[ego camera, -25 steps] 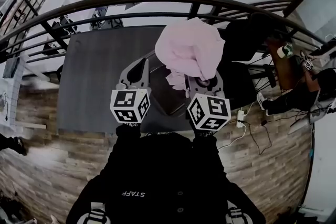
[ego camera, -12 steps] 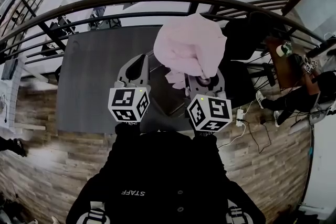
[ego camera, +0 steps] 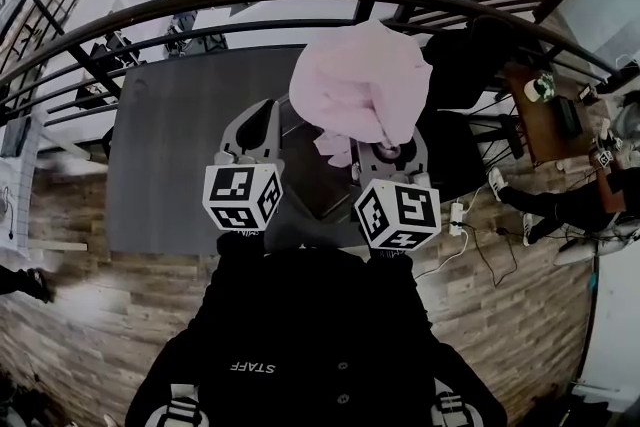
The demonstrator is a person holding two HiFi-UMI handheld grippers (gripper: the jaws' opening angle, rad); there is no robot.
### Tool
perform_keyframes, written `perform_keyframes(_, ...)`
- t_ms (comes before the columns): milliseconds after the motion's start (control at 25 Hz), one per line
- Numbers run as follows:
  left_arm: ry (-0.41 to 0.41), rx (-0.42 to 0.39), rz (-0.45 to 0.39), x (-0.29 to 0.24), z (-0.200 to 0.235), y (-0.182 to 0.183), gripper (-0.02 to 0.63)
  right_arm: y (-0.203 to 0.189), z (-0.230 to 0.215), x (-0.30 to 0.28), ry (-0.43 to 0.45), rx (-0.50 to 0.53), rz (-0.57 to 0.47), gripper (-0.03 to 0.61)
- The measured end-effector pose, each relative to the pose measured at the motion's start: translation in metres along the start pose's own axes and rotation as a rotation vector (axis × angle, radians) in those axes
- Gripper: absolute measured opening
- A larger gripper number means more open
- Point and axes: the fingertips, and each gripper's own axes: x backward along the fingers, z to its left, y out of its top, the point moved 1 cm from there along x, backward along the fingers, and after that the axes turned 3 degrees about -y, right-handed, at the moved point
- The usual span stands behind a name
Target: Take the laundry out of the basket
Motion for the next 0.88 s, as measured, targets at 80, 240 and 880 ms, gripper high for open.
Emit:
perform_keyframes(80,-0.001,0.0,0.003,-0.001,0.001,-0.001,0.0,0.0,0.0,-0.001,-0.001,0.002,0.0,0.259)
perform_keyframes(240,-0.003,-0.002,0.005,0.0,0.001,-0.003,0.0,-0.002,0.001,0.001,-0.002,0.0,0.001,0.259)
perform_keyframes(880,0.002,0.015,0.023,-0.004,0.009,-0.014,0.0,-0.009,0.004,-0.002,0.006,0.009,0.014,0.259)
